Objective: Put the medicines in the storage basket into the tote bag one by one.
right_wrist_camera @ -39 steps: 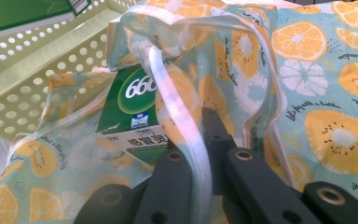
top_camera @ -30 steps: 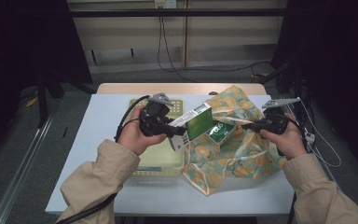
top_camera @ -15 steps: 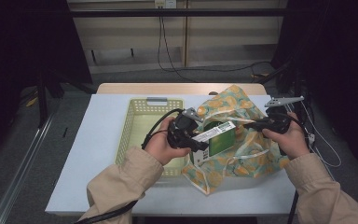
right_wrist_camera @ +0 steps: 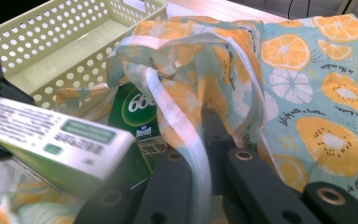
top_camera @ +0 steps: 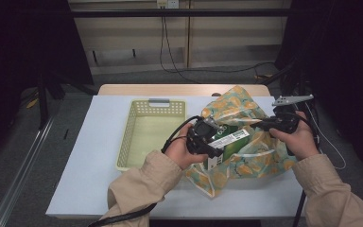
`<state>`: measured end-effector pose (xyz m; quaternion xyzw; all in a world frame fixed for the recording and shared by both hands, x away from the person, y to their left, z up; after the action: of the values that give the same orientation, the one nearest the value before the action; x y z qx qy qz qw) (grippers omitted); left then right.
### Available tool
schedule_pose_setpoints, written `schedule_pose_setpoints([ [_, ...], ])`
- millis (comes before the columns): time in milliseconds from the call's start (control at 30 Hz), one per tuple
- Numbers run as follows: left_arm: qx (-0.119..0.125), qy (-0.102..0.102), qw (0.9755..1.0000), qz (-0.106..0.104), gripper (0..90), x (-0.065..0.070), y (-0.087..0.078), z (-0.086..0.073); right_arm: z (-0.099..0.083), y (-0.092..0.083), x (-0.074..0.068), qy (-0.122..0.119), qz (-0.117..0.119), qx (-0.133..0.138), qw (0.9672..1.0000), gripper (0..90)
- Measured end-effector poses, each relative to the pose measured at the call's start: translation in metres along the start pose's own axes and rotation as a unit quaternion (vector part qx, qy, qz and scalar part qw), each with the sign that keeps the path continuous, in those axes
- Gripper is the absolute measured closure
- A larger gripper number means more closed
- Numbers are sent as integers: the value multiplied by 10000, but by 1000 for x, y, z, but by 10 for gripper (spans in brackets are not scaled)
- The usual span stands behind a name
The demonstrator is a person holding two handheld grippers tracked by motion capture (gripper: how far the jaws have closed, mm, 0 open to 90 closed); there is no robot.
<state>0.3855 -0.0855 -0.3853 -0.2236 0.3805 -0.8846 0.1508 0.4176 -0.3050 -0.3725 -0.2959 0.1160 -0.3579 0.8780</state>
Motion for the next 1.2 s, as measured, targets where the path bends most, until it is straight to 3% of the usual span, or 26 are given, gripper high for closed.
schedule_pose_setpoints([
  [600, 110, -220, 9995, 178, 629, -6, 20, 4, 7, -3, -1, -29, -5, 21, 10000, 897],
  [733, 126, -323, 9992, 212, 628, -11, 25, 4, 7, -2, -2, -35, -1, 21, 10000, 897],
  [867, 119, -324, 9986, 390, 628, -16, 30, 8, 8, -2, -2, -31, 4, 28, 10000, 897],
  [1100, 303, -523, 9969, 505, 629, -29, 36, 18, 7, -3, -1, -38, 20, 44, 10000, 897],
  [1200, 281, -501, 9968, 559, 629, -33, 38, 20, 7, -4, -1, -40, 18, 43, 10000, 897],
])
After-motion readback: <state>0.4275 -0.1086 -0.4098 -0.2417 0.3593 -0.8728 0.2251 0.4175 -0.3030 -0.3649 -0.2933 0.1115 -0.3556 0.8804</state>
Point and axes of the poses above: each handheld gripper's, and its own axes: y roughly forward along the jaws, z roughly out of its top, x roughly to its right, the point moved 5 cm from there along y, roughly forward along the jaws, and after that the axes turned 12 degrees about -y, right-handed, at the moved point
